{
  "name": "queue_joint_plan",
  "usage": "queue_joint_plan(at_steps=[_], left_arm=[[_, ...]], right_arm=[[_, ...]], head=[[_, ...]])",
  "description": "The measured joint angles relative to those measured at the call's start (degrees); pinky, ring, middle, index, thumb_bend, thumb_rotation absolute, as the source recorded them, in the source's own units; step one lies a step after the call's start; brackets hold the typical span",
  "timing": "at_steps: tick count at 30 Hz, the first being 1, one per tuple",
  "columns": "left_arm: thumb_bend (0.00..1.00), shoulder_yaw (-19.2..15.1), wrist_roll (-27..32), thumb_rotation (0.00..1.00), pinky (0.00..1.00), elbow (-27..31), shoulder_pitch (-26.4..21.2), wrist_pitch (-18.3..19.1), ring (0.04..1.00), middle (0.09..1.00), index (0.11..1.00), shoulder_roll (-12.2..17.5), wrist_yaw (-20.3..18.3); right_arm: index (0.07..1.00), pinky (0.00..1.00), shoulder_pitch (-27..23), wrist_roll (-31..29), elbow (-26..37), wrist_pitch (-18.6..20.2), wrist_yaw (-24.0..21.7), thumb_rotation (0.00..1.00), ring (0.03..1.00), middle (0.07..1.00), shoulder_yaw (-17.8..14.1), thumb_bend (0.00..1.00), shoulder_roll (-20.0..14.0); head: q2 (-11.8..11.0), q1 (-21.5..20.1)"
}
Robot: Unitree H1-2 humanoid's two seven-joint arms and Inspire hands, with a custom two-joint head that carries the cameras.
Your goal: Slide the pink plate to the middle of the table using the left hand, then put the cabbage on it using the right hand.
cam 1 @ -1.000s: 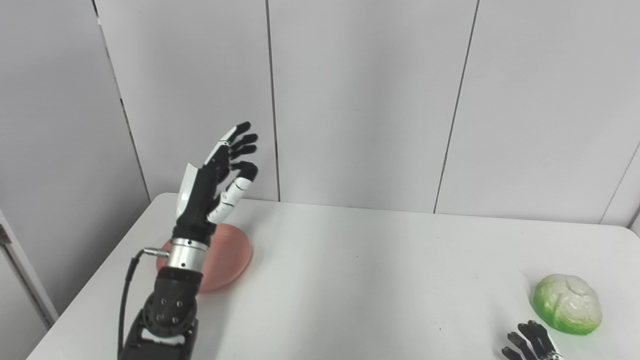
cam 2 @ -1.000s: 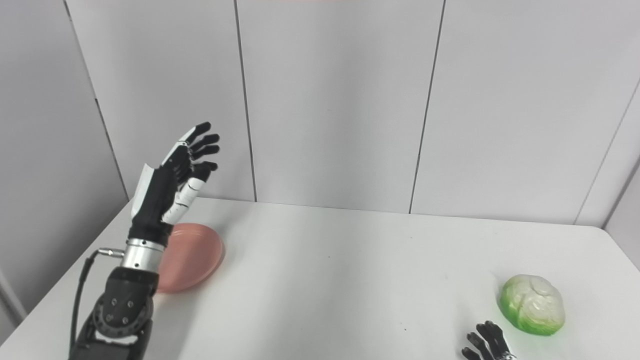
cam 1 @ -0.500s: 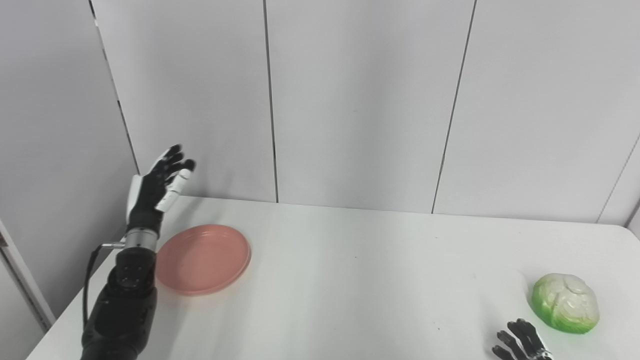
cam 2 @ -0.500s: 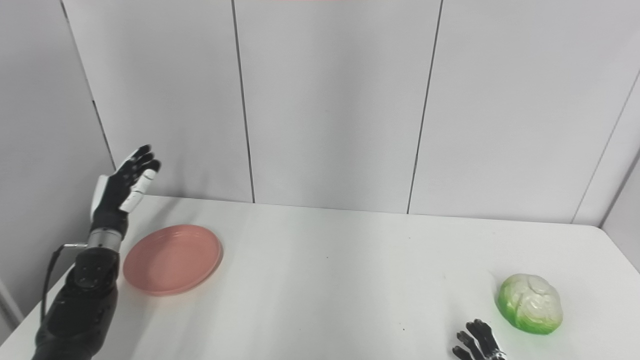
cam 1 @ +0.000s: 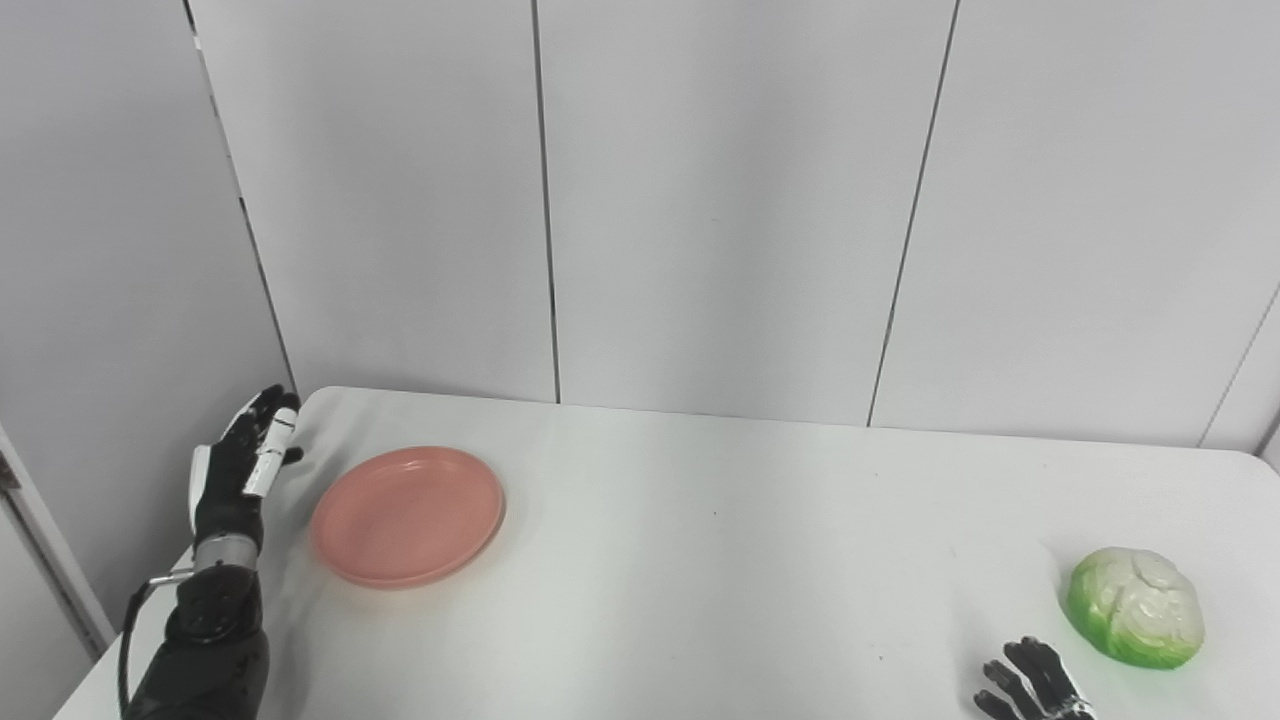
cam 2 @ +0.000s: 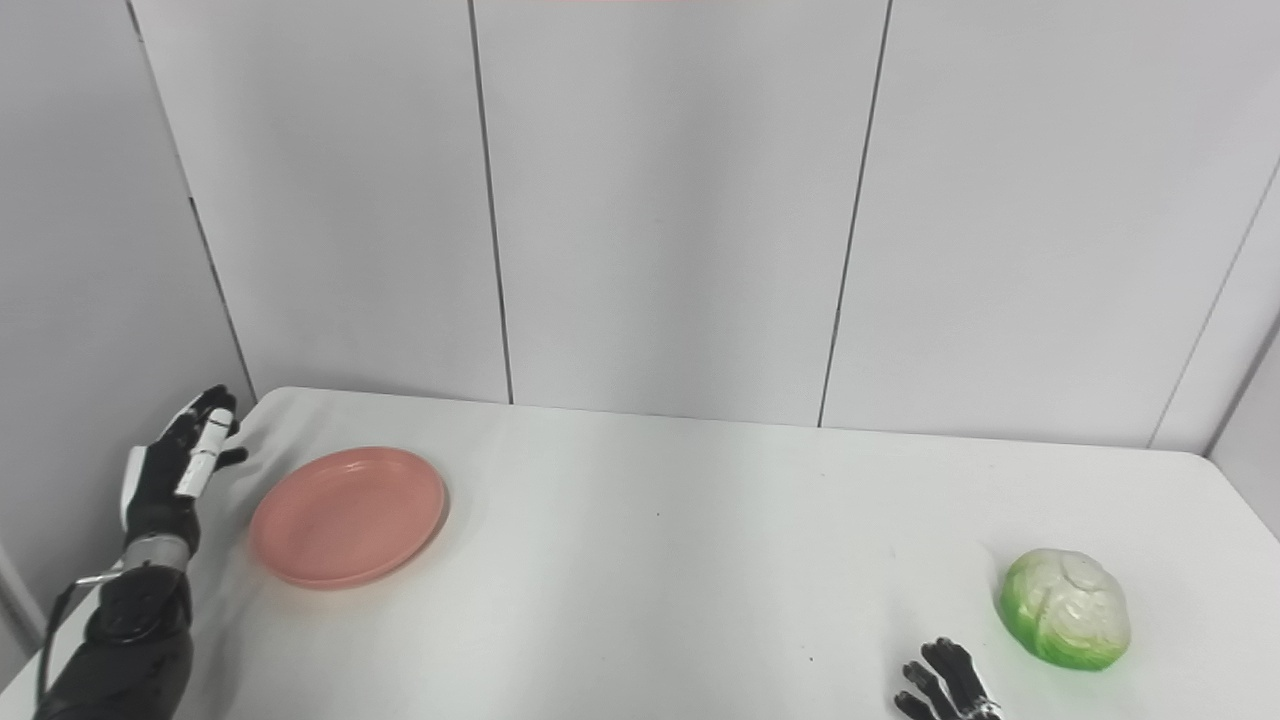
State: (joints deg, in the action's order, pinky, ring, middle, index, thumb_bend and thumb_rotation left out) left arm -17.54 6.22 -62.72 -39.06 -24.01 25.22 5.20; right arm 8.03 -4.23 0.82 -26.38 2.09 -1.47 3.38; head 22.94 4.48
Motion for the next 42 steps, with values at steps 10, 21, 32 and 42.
queue_joint_plan(at_steps=[10, 21, 32, 42], left_arm=[[0.71, -2.16, 8.39, 0.74, 0.63, -1.96, 0.47, 3.17, 0.754, 0.789, 0.779, 0.02, -9.25], [0.73, -0.82, 11.42, 0.74, 0.55, 3.64, 1.12, 8.14, 0.695, 0.740, 0.736, -3.02, -14.48], [0.77, 2.77, 11.29, 0.74, 0.57, 7.08, 1.90, 9.43, 0.697, 0.729, 0.722, -5.27, -16.61], [0.75, 5.90, 9.89, 0.78, 0.59, 10.70, 3.44, 9.79, 0.723, 0.760, 0.733, -6.92, -16.94]], right_arm=[[0.839, 0.78, 0.17, -0.57, 0.38, 0.52, 0.00, 0.98, 0.821, 0.858, -0.02, 0.57, -0.04], [0.839, 0.77, 0.27, 0.19, 0.54, 0.79, 0.00, 0.99, 0.805, 0.852, -0.05, 0.57, -0.02], [0.840, 0.74, 0.48, 0.98, 1.32, 2.53, 0.05, 0.98, 0.788, 0.843, 0.68, 0.57, 0.12], [0.832, 0.75, 0.52, 0.99, 1.71, 3.40, 0.05, 0.99, 0.782, 0.839, 0.98, 0.56, 0.15]], head=[[0.53, 0.00], [0.62, -0.35], [1.06, -0.88], [1.58, -1.41]])
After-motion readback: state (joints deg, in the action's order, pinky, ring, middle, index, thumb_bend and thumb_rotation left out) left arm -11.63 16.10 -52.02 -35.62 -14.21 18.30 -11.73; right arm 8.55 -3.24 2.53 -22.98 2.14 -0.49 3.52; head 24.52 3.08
